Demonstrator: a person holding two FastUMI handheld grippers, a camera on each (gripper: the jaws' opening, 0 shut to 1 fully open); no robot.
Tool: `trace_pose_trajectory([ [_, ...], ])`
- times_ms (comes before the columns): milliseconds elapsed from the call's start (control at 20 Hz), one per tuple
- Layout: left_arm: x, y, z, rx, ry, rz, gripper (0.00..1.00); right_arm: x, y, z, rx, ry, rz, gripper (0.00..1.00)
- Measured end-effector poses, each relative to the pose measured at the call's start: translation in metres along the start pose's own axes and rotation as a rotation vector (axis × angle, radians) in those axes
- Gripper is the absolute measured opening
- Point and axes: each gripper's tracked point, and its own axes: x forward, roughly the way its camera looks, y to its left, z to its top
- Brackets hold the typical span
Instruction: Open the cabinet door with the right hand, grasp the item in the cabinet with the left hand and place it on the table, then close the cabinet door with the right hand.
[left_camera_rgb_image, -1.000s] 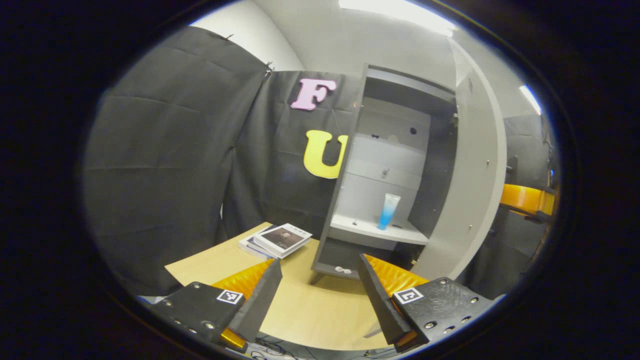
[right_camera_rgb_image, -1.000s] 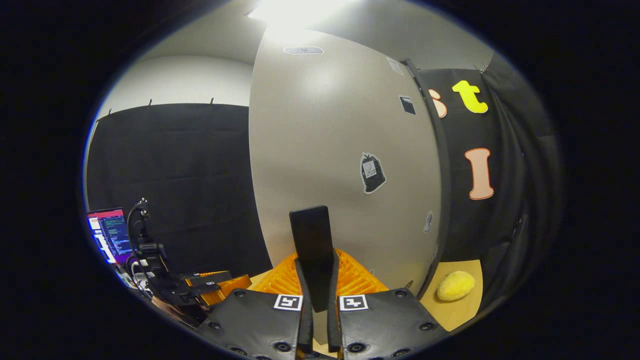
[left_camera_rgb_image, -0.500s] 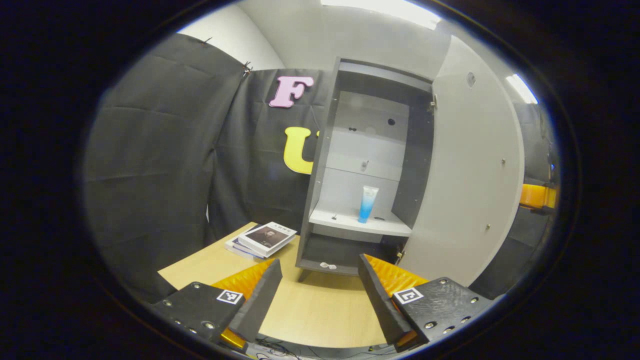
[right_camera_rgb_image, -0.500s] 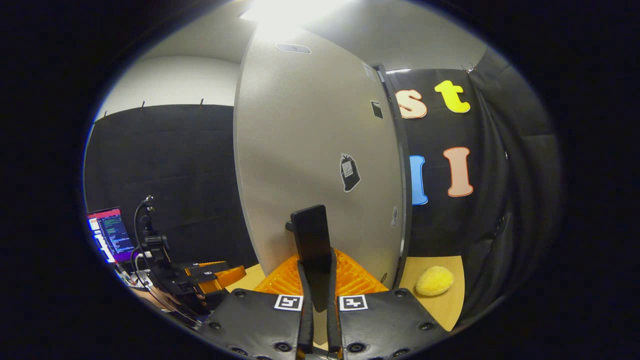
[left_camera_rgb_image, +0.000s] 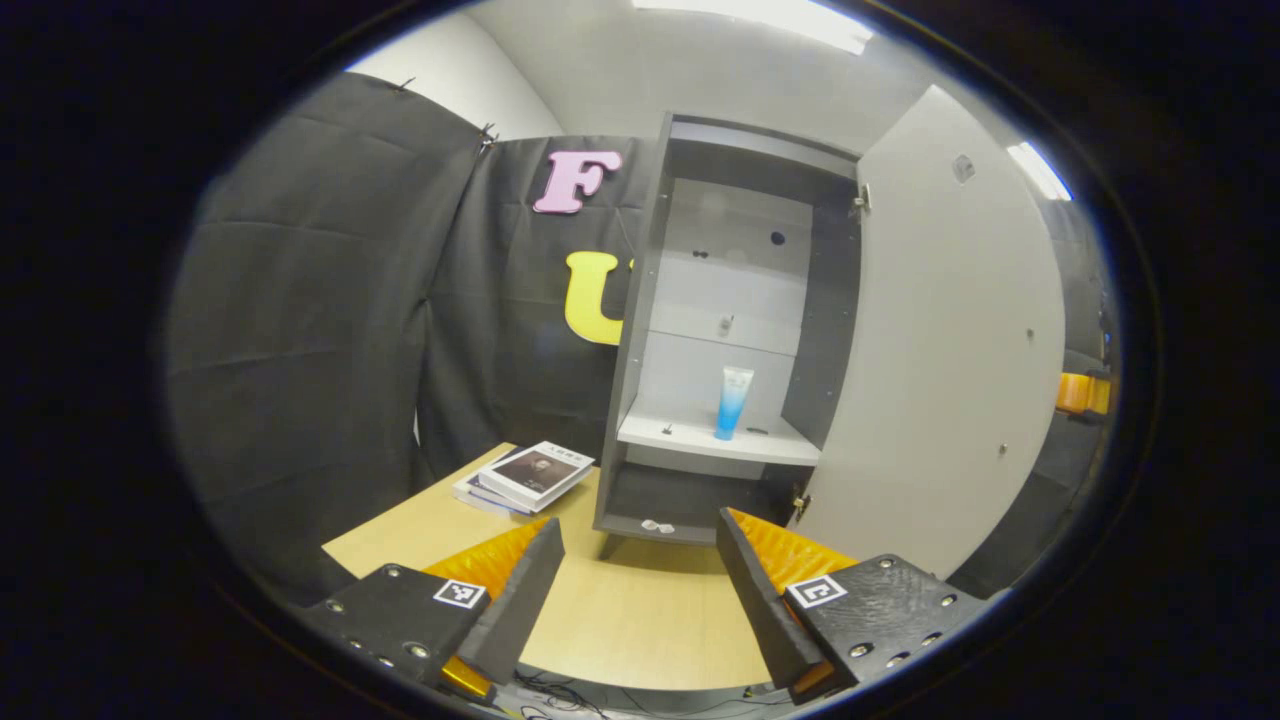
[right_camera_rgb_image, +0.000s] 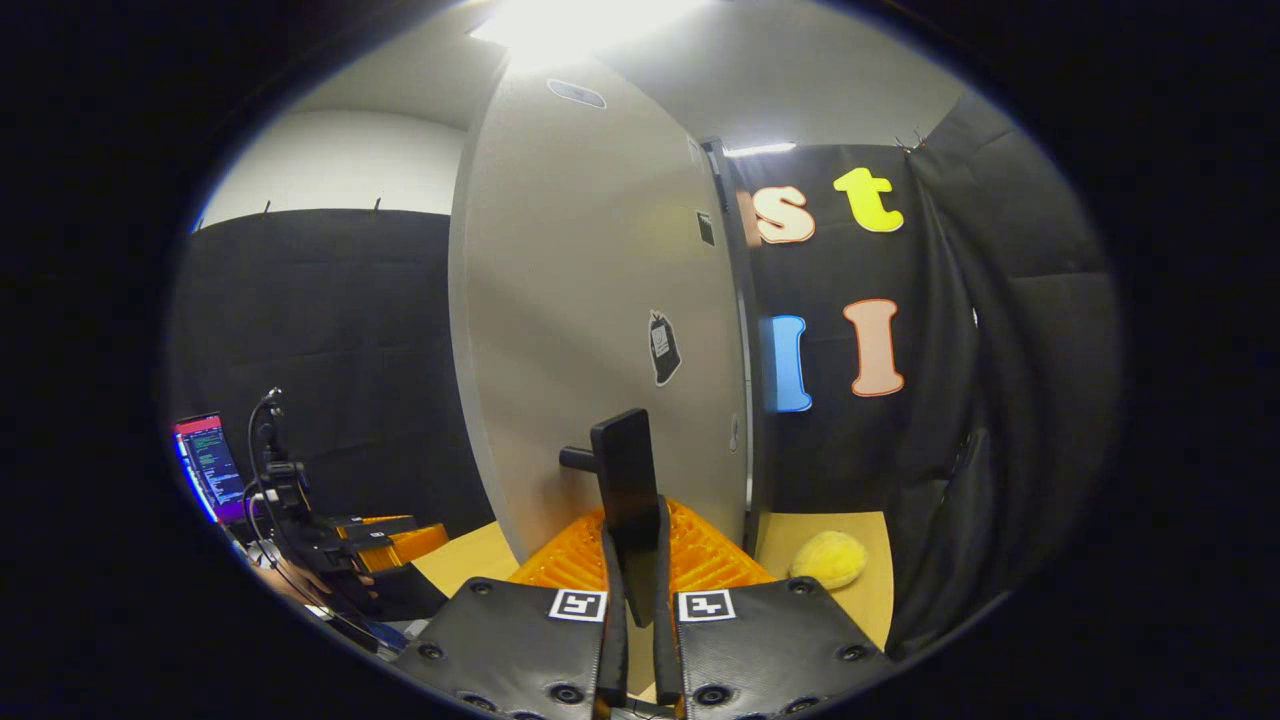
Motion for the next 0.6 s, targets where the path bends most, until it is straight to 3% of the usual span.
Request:
trace_pose_trajectory([
  [200, 0.0, 0.008, -0.003, 0.005, 0.012, 0.009, 0.93, -0.008, -0.036, 0.004, -0.002, -0.007, -0.078, 0.12],
  [350, 0.004, 0.013, -0.002, 0.006, 0.022, 0.009, 0.94, -0.012, -0.03, 0.002, 0.068, -0.003, -0.057, 0.12],
  [600, 0.02, 0.021, 0.001, 0.004, 0.029, -0.024, 0.92, -0.018, -0.032, -0.006, 0.056, 0.003, -0.157, 0.11],
])
